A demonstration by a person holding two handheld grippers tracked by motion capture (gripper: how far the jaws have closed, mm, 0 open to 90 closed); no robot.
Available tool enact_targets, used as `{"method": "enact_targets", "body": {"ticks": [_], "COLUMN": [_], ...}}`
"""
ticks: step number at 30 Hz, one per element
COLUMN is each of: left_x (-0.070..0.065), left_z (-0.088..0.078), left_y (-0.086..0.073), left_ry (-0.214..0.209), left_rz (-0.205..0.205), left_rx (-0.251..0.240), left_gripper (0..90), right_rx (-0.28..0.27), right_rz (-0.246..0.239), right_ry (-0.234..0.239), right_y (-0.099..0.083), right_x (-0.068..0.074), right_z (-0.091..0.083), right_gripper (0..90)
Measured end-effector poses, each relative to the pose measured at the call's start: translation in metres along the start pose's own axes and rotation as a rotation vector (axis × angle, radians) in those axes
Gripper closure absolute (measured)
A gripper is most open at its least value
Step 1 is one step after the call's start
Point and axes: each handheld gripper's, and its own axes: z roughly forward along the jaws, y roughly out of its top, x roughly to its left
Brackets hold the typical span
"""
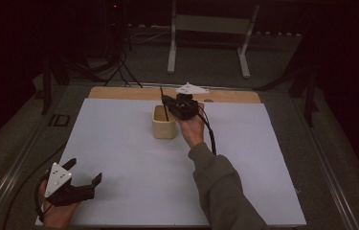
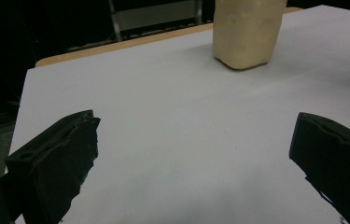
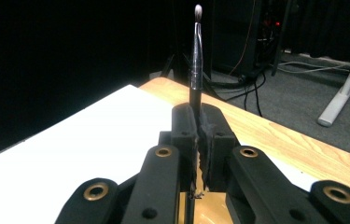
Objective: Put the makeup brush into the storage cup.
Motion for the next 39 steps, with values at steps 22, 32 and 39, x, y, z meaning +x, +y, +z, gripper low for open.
{"method": "enact_targets", "body": {"ticks": [22,32,39], "left_x": [0.0,0.0,0.0], "left_z": [0.001,0.001,0.001], "left_y": [0.0,0.0,0.0], "left_ry": [-0.001,-0.001,0.0], "left_rz": [-0.003,-0.003,-0.003], "left_rx": [0.001,0.001,-0.001], "left_gripper": [2.0,2.0,2.0], "right_rx": [0.083,0.1,0.117], "right_rz": [0.04,0.028,0.018], "right_ry": [0.051,0.051,0.051], "right_y": [0.0,0.001,0.002], "right_x": [-0.015,-0.016,-0.019], "right_z": [-0.001,-0.005,-0.012], "right_gripper": [10.0,10.0,10.0]}}
